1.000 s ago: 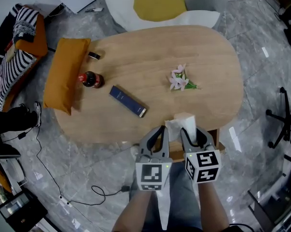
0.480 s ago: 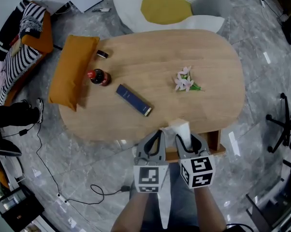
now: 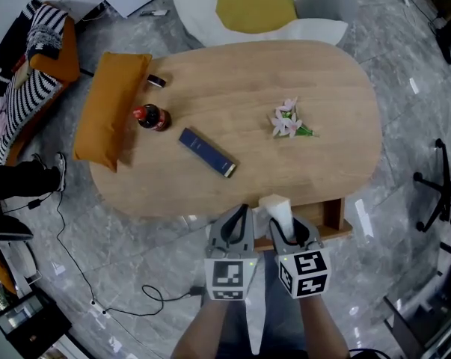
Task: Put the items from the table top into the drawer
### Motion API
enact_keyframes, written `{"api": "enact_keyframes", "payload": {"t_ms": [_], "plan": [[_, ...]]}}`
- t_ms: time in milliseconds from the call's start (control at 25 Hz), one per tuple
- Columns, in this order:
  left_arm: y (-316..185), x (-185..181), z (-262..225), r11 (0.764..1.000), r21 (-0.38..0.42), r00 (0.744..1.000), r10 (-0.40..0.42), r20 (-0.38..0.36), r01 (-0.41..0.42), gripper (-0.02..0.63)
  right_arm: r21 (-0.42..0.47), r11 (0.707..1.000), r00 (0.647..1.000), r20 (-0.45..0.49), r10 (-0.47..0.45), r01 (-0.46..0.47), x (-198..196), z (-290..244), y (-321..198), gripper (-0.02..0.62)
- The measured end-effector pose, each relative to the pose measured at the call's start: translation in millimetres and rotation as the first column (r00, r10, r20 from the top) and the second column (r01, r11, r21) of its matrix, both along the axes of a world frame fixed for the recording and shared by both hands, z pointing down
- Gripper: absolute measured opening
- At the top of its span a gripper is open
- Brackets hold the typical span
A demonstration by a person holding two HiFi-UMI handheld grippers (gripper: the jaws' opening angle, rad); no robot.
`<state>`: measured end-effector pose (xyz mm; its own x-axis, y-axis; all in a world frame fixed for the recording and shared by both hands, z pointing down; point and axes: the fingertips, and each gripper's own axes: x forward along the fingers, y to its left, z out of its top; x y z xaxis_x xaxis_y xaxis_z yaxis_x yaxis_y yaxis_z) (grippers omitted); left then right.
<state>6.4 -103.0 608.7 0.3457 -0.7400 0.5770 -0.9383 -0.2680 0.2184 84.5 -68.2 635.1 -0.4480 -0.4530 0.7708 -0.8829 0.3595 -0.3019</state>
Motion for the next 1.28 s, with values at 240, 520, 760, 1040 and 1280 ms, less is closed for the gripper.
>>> {"api": "enact_keyframes", "payload": {"t_ms": [240,520,760,1040,1280], "plan": [[9,-2,9,0.999,-0.031,1.0,-0.012,0.001,0.012,0.012,-0.021,1.0,1.0,0.016,-0.017,0.018,-6,8,16,0.143],[7,1,18,0.999,-0.05,1.0,0.005,0.001,-0.005,0.011,-0.075,0.997,0.999,0.036,-0.008,0.011,-11,22,32,0.143],[6,-3,22,0.999,-0.05,1.0,0.006,0.001,-0.006,0.011,-0.123,0.992,0.999,0.044,0.017,-0.012,-13,38,46,0.143],[11,-6,29,0.998,-0.061,1.0,0.01,0.003,-0.01,0.012,-0.159,0.987,0.997,0.06,0.047,-0.037,-14,62,54,0.143],[13,-5,28,0.998,-0.057,1.0,0.018,-0.015,-0.019,0.012,-0.15,0.988,0.998,0.056,0.035,-0.026,-15,74,55,0.143]]}}
